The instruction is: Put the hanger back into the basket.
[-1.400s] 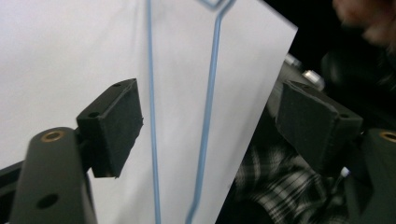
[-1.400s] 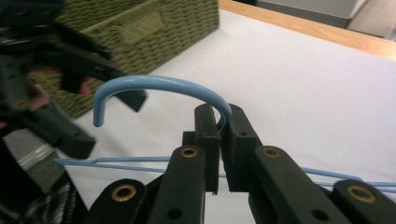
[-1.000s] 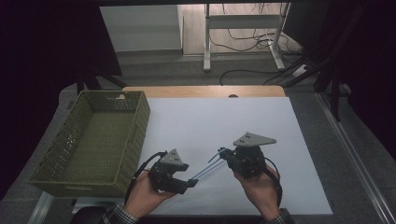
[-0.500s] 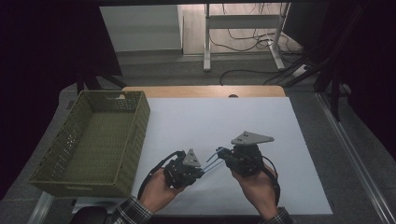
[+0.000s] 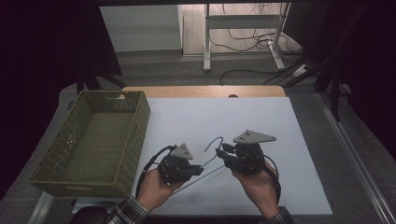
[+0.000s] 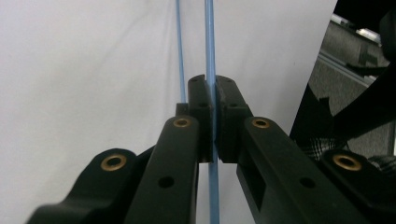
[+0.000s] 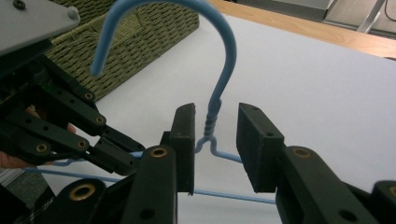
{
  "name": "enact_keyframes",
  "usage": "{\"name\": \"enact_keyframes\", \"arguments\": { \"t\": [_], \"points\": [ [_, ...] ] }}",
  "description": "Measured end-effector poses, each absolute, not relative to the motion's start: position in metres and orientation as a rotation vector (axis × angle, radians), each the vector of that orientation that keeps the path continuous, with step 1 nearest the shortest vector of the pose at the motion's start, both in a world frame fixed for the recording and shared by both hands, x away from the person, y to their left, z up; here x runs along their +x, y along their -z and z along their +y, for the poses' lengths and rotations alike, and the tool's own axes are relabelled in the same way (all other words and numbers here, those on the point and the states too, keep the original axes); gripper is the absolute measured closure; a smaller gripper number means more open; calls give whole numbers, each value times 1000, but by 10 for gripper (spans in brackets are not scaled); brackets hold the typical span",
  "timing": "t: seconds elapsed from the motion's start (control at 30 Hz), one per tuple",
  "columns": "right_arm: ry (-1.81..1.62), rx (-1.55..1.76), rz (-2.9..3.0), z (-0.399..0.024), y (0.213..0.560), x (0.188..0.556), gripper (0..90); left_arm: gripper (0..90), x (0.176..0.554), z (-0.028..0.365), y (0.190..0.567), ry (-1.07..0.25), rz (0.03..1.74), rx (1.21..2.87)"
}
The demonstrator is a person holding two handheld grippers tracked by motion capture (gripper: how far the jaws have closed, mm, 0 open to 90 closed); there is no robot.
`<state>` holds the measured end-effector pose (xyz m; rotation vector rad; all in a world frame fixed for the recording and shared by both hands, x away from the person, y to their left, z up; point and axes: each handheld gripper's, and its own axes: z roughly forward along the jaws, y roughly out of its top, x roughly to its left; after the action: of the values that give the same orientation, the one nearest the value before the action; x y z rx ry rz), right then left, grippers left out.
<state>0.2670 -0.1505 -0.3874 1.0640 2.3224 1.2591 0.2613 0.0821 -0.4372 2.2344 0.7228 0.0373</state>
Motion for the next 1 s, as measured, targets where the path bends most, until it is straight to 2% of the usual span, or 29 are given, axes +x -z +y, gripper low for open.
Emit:
{"name": "enact_keyframes", "arguments": {
  "t": [0.37,0.7,1.0],
  "points": [
    [-1286,1051,2285,-159,386,263,590,876,266,98,427,0,748,2174],
    [-1310,1036,2253,-174,389,253,557,876,276,123,402,57,775,2073],
    [-1301,1044,2247,-187,396,247,542,876,283,150,379,25,814,2046]
  ]
}}
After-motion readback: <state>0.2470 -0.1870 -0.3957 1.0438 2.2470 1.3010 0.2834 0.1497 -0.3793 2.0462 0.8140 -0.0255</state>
